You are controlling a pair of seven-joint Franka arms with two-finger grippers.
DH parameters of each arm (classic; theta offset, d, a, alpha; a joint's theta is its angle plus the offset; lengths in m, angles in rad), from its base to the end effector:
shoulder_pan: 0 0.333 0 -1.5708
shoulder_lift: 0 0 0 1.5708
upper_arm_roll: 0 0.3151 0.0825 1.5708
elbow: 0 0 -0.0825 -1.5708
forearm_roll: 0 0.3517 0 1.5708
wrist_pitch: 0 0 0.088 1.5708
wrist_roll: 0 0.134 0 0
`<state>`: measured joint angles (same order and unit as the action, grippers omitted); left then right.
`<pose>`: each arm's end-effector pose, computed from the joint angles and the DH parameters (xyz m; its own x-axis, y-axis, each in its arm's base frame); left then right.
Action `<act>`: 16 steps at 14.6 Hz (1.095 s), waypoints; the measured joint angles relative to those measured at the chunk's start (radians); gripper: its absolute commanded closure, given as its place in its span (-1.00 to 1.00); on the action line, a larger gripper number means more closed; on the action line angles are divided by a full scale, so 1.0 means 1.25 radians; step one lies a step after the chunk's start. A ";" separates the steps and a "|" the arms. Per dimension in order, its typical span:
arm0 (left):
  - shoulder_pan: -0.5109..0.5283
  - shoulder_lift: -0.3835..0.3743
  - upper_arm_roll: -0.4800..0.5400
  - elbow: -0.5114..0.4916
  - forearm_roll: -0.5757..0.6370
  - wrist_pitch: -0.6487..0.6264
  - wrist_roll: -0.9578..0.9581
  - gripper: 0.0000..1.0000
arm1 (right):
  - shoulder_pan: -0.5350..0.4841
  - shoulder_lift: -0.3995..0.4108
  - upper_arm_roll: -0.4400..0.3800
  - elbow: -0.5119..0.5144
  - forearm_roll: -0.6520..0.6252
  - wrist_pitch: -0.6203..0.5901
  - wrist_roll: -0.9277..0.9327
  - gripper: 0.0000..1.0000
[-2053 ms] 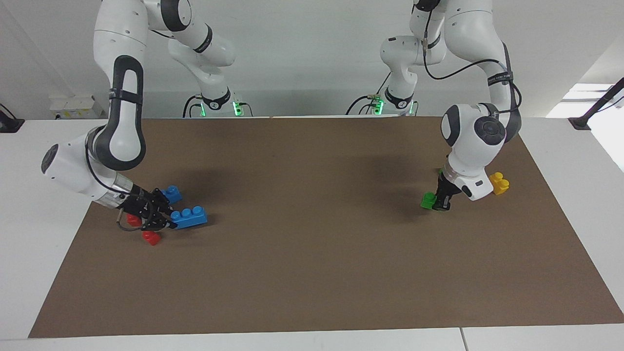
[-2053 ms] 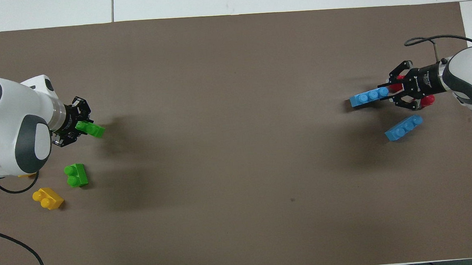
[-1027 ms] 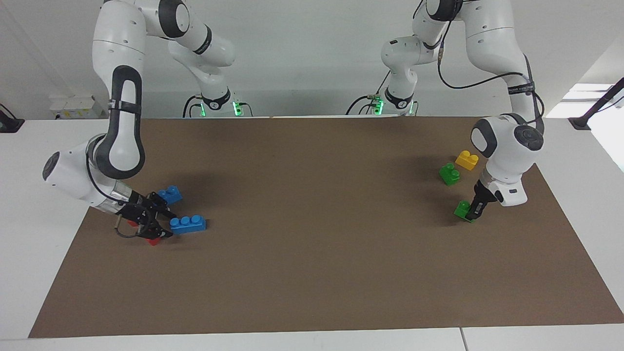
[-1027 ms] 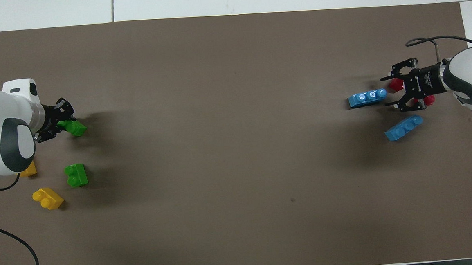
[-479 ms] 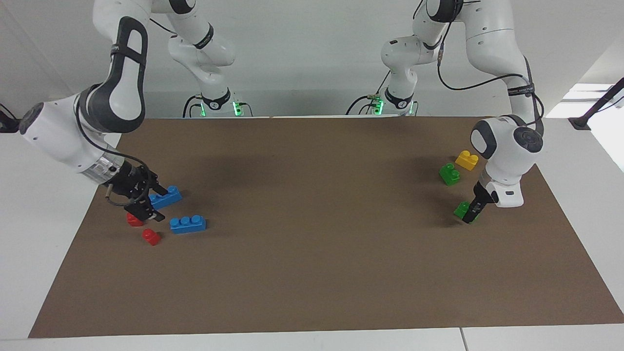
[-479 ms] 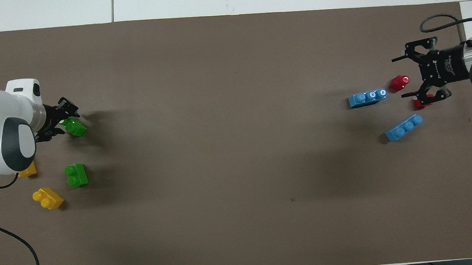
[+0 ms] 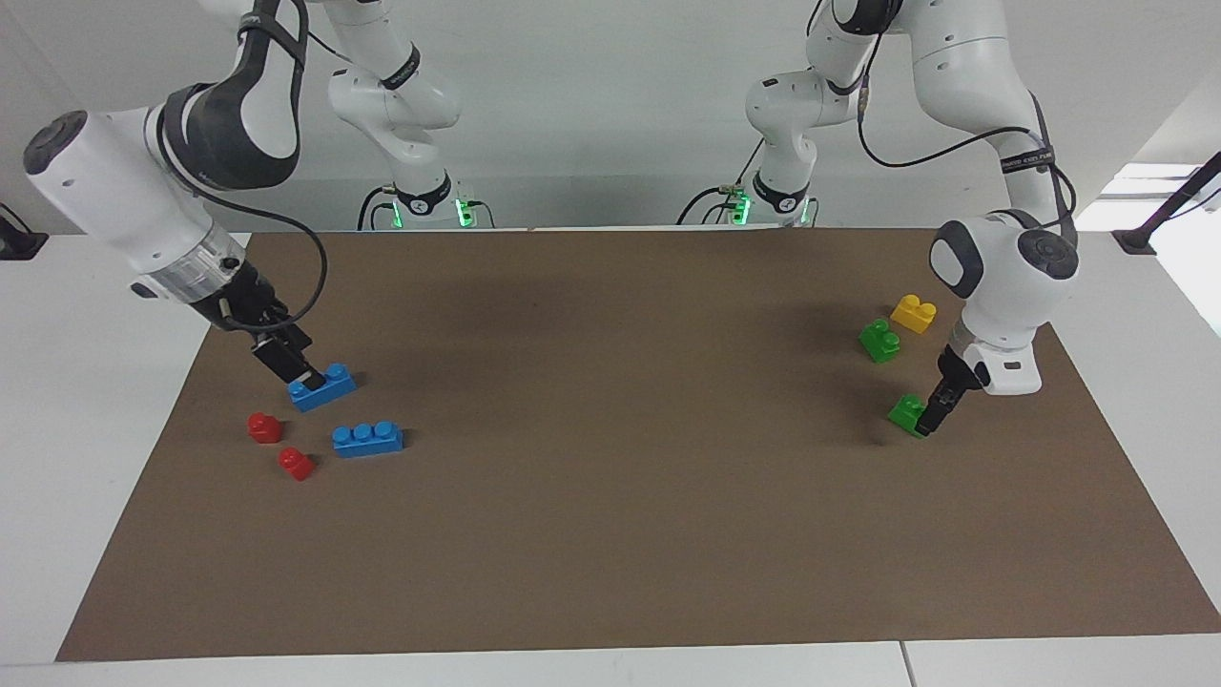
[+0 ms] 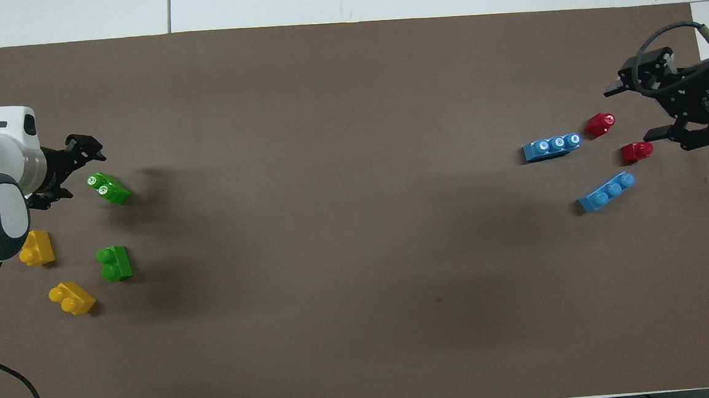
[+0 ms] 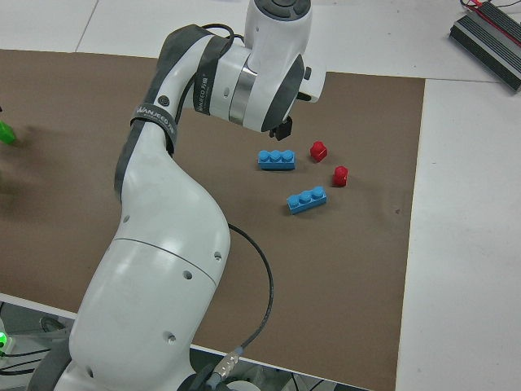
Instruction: Remove green block with left arm and hold with right
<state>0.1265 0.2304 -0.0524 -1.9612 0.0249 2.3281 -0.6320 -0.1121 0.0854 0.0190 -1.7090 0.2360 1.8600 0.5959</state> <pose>0.5900 0.0459 0.3629 0.7619 0.6375 0.1150 0.6334 -0.7703 0.0739 0.5673 -0.0290 0.5173 0.7360 -0.6721 -0.0811 -0.6707 -0.7076 -0.2224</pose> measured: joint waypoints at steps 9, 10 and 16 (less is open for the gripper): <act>0.000 -0.073 -0.001 0.120 0.000 -0.263 0.293 -1.00 | 0.001 -0.093 0.035 0.001 -0.130 -0.097 -0.361 -1.00; -0.001 -0.078 -0.003 0.135 0.000 -0.288 0.319 -1.00 | 0.001 -0.101 0.043 0.001 -0.149 -0.109 -0.393 -1.00; -0.016 -0.151 -0.022 0.157 0.000 -0.390 0.411 -1.00 | 0.001 -0.151 0.058 0.000 -0.164 -0.215 -0.456 -1.00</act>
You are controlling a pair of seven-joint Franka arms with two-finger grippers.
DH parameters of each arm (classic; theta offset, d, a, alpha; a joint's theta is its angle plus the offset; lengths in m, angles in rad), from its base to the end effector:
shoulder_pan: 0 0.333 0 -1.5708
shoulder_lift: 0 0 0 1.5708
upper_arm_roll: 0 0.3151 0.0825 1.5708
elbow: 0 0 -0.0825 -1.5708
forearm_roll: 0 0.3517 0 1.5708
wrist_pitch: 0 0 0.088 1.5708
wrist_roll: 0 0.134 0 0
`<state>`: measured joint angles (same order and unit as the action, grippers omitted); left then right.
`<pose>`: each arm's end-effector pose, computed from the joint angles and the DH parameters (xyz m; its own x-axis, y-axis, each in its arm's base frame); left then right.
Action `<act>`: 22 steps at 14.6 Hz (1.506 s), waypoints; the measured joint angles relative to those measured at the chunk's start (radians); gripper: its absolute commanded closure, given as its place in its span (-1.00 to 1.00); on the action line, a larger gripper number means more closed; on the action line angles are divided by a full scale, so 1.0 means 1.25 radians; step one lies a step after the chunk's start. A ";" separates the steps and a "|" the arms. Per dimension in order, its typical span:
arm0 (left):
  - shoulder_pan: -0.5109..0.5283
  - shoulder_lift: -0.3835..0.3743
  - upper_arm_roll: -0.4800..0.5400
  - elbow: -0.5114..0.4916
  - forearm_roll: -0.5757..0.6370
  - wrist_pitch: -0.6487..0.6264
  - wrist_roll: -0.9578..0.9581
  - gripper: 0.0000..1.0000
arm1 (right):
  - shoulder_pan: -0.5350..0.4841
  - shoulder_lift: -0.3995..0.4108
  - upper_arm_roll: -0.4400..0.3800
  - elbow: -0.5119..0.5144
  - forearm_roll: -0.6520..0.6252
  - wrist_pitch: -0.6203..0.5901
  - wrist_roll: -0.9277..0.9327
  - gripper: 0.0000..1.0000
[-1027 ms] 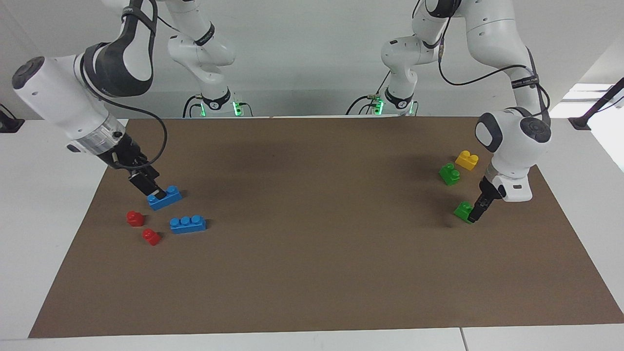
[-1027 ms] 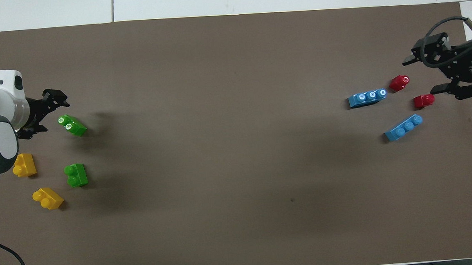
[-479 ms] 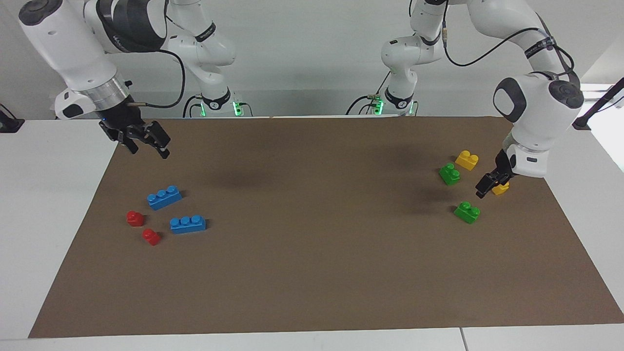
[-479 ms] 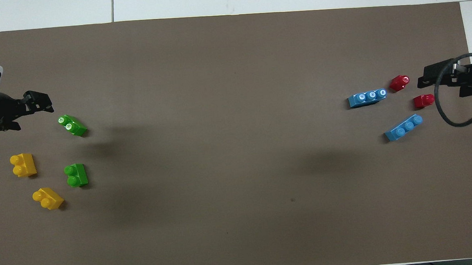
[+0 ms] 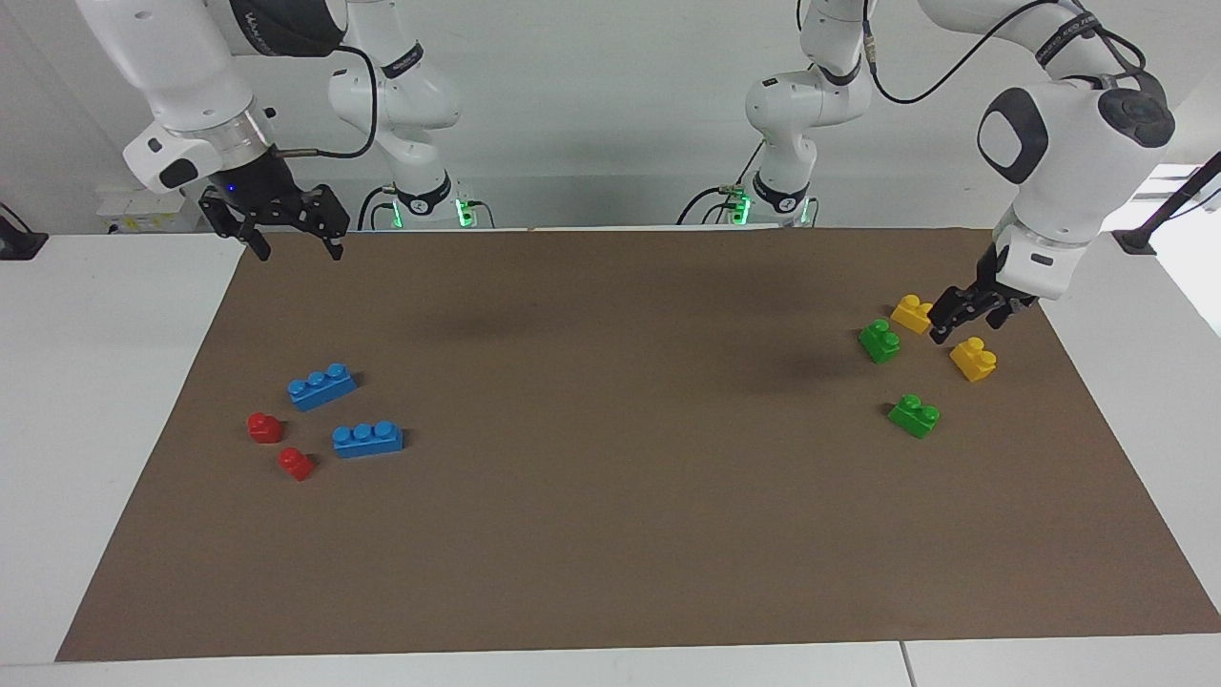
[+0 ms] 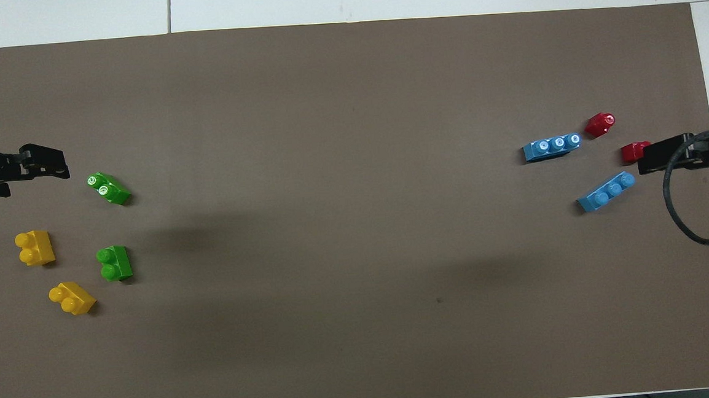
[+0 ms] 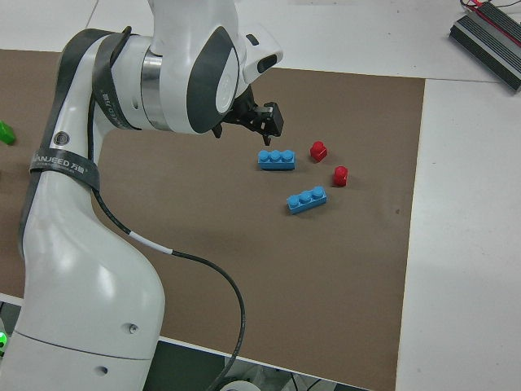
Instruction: Remove green block with left arm and hold with right
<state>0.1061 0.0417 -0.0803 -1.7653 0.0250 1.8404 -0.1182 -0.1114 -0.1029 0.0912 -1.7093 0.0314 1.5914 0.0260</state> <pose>0.5489 0.0174 0.5114 0.9899 0.1370 0.0357 0.1377 -0.9903 -0.0169 0.4902 -0.0036 0.5893 0.9987 -0.0474 -0.0160 -0.0478 -0.9986 -0.0216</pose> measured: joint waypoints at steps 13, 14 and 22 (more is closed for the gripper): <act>-0.060 -0.103 -0.005 0.001 -0.003 -0.151 0.014 -1.00 | -0.002 0.007 -0.001 0.019 -0.027 0.029 -0.002 -1.00; -0.060 -0.109 -0.003 0.004 -0.013 -0.156 0.014 -1.00 | -0.002 0.008 -0.001 0.020 -0.027 0.029 -0.002 -1.00; -0.060 -0.114 0.015 0.016 -0.064 -0.181 0.014 -1.00 | 0.043 0.010 -0.019 0.021 -0.027 0.030 -0.009 -1.00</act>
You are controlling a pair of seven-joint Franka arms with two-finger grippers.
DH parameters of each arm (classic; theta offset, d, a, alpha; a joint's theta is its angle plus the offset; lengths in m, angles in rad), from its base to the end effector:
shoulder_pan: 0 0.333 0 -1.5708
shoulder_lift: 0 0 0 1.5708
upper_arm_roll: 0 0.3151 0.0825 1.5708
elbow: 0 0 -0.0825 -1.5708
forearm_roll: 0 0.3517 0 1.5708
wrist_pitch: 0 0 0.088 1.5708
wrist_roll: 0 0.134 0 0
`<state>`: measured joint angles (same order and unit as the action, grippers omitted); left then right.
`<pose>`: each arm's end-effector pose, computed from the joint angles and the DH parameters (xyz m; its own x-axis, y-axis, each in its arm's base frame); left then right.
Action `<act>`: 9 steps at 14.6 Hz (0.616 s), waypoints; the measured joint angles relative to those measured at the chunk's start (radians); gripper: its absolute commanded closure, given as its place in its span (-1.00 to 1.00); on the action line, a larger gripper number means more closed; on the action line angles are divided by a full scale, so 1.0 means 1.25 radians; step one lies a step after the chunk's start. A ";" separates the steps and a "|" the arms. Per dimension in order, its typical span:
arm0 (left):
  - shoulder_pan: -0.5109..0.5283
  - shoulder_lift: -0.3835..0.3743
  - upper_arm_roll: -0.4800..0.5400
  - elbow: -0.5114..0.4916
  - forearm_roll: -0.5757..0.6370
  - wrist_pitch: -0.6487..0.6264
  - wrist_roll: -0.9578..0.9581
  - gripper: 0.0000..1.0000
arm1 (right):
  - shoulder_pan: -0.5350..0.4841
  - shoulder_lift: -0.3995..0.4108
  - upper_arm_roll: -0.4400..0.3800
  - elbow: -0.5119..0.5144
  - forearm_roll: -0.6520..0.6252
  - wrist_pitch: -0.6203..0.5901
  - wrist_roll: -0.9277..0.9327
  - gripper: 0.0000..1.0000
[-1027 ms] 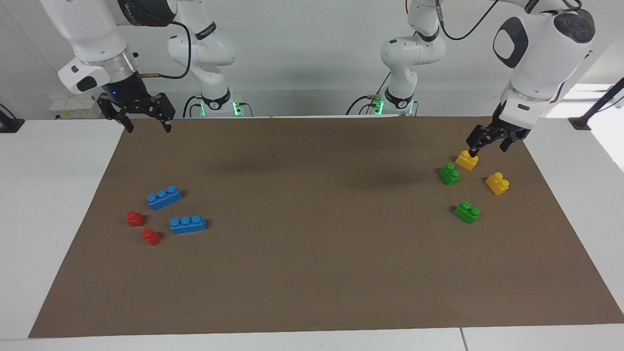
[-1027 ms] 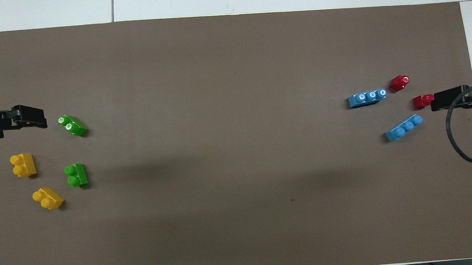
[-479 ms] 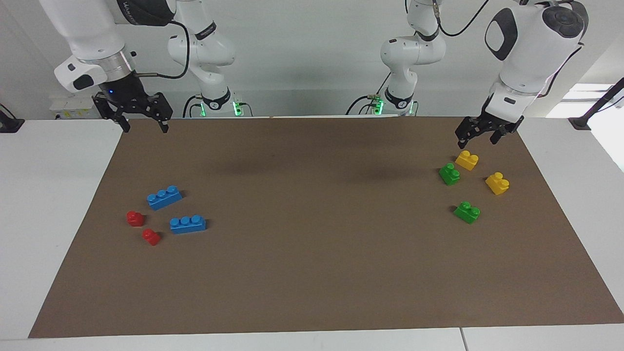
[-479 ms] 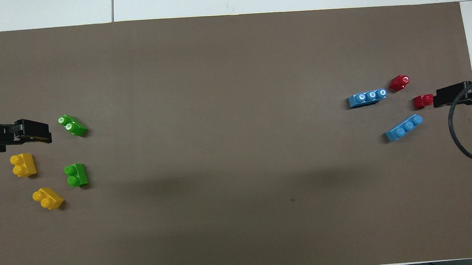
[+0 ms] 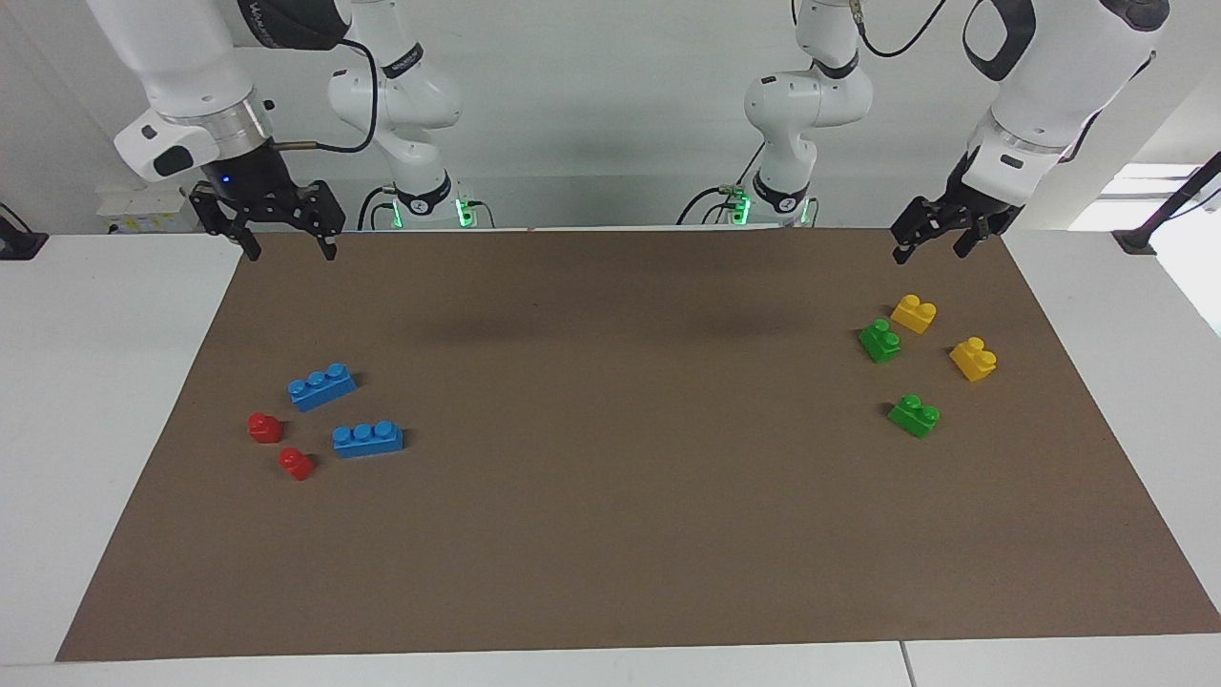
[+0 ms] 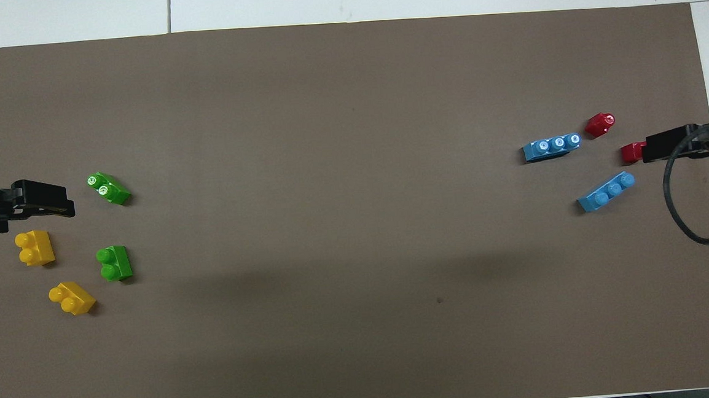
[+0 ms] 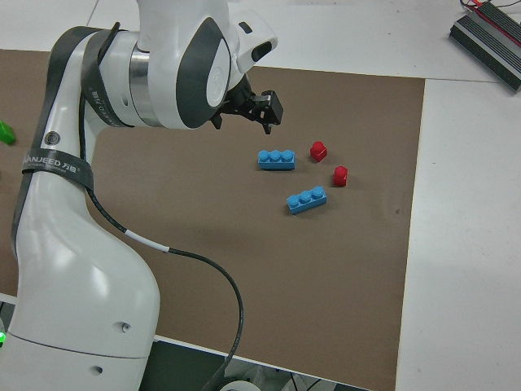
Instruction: Remove green block with left arm and hold with right
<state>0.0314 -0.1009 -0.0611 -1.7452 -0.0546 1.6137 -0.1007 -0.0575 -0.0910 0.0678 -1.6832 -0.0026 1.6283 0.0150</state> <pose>0.4906 -0.0230 0.5747 0.9966 0.0737 -0.0355 0.0752 -0.9962 0.0449 0.4997 0.0063 0.5984 0.9993 -0.0046 0.0360 -0.0049 -1.0000 0.0082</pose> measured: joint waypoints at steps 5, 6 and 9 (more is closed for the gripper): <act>-0.023 0.000 0.009 0.005 0.000 -0.002 0.001 -1.00 | 0.052 0.001 -0.048 0.000 0.000 0.000 0.000 -1.00; -0.026 0.000 0.010 0.006 0.000 -0.002 0.001 -1.00 | 0.053 0.002 -0.052 0.000 0.000 0.000 0.000 -1.00; -0.027 0.000 0.012 0.007 0.000 -0.001 0.007 -1.00 | 0.053 0.014 -0.057 0.019 0.000 -0.007 0.000 -1.00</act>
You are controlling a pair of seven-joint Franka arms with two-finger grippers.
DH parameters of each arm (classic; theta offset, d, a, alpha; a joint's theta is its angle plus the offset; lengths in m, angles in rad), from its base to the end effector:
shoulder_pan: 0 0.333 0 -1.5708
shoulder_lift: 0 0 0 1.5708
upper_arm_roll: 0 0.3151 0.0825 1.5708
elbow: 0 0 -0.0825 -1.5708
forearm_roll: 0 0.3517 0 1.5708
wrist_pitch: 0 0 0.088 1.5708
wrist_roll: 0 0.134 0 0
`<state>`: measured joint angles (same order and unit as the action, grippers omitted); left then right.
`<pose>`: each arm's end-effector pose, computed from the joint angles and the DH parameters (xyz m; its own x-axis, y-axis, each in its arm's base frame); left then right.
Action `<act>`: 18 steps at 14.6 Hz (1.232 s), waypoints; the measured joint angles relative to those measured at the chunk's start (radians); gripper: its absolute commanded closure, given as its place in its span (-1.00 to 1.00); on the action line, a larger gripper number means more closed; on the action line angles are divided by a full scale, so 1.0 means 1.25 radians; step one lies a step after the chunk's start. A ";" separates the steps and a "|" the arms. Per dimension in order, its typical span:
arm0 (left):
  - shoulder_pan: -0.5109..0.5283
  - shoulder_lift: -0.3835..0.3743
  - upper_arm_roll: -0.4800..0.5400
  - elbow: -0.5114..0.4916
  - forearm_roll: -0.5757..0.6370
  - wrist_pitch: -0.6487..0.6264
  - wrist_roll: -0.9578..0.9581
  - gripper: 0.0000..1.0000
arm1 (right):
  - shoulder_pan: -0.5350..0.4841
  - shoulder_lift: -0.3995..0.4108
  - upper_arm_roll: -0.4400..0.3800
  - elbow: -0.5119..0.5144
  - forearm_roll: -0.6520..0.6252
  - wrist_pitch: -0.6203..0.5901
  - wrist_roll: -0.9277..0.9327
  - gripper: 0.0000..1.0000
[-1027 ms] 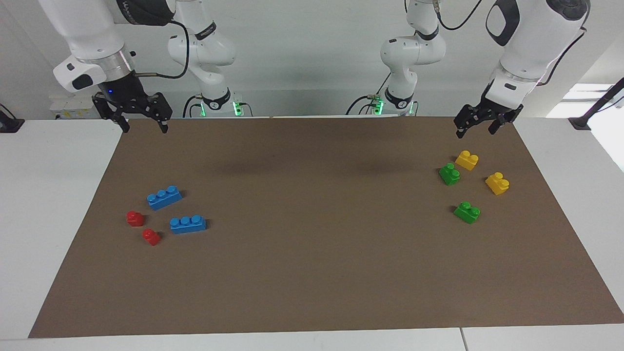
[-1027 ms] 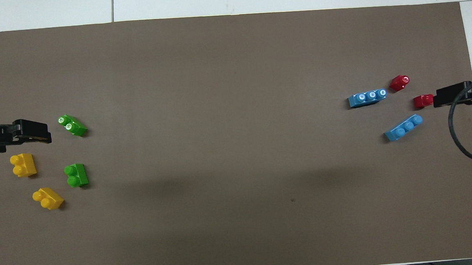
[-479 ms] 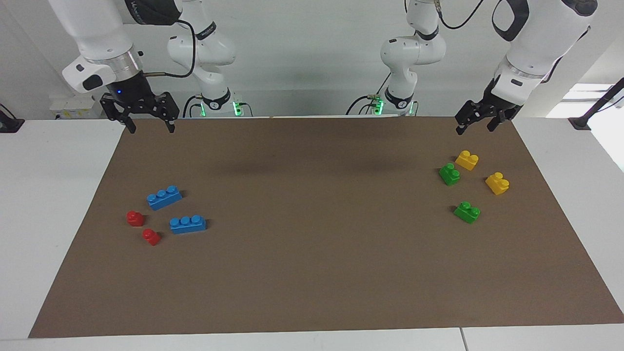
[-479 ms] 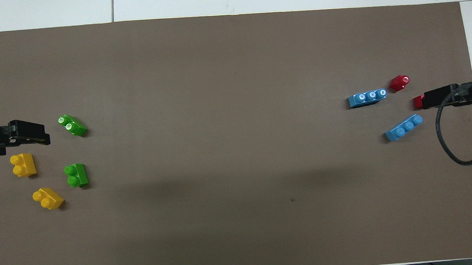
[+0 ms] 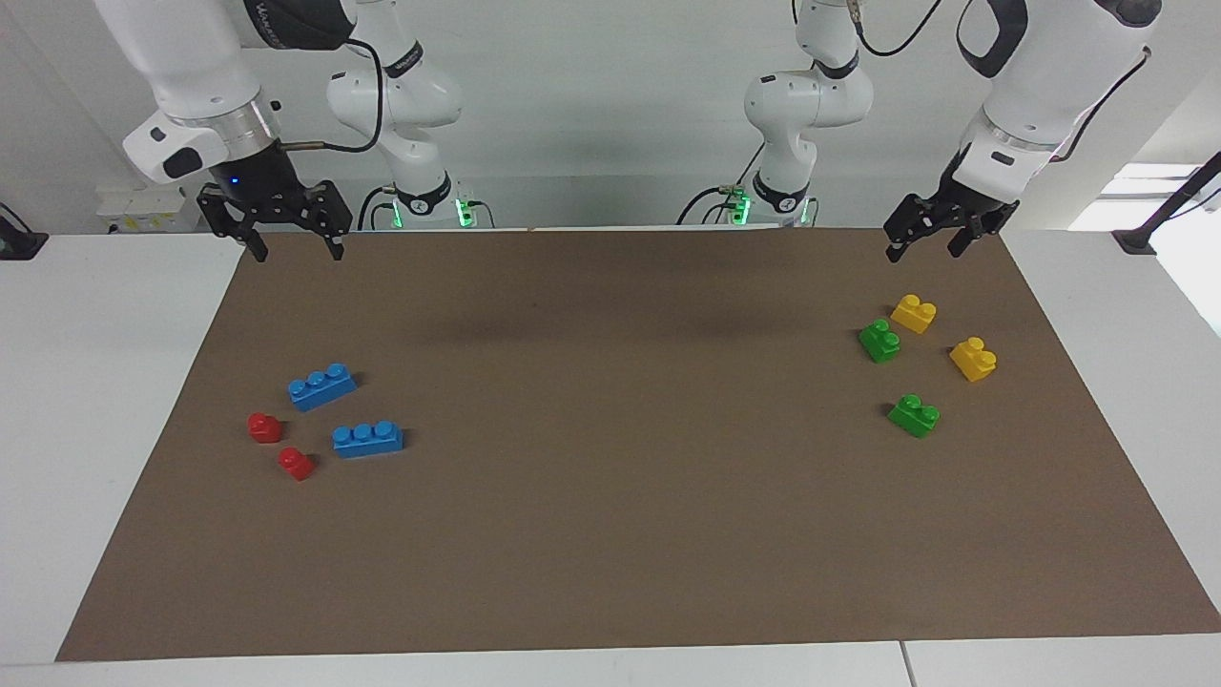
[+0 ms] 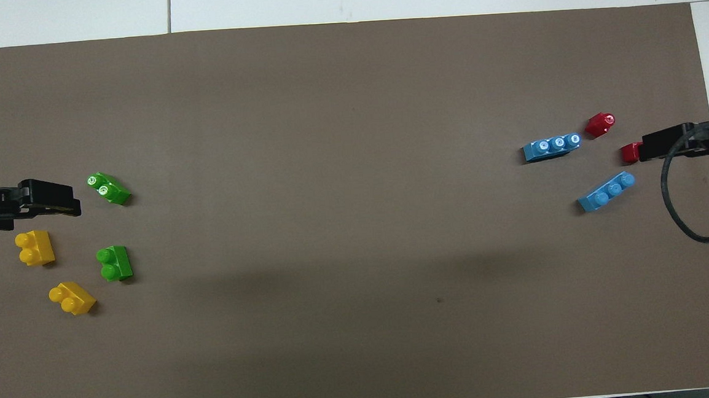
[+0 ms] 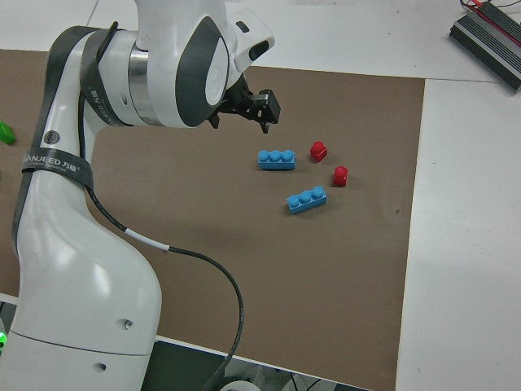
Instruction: Remove green block with left arm and hold with right
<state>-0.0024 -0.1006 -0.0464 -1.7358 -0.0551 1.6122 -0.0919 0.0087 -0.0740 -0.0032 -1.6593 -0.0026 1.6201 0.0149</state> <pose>0.4907 -0.0322 0.5786 0.9986 0.0456 -0.0277 0.0469 -0.9977 0.0480 0.5044 0.0024 0.5999 0.9994 -0.0093 0.0348 -0.0093 -1.0000 0.0018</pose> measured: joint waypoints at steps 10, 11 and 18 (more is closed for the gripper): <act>0.000 0.000 0.003 0.001 0.025 0.016 0.045 -1.00 | 0.000 0.037 -0.004 0.059 0.000 -0.026 0.000 -1.00; 0.000 0.000 0.003 0.001 0.030 0.016 0.045 -1.00 | 0.000 0.037 -0.004 0.059 0.000 -0.026 0.000 -1.00; -0.004 0.000 0.001 0.001 0.047 0.016 0.047 -1.00 | 0.000 0.037 -0.006 0.059 -0.002 -0.037 0.000 -1.00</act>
<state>-0.0070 -0.1006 -0.0454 -1.7341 0.0042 1.6319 -0.0327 0.0086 -0.0277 -0.0103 -1.5851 -0.0052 1.5743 0.0149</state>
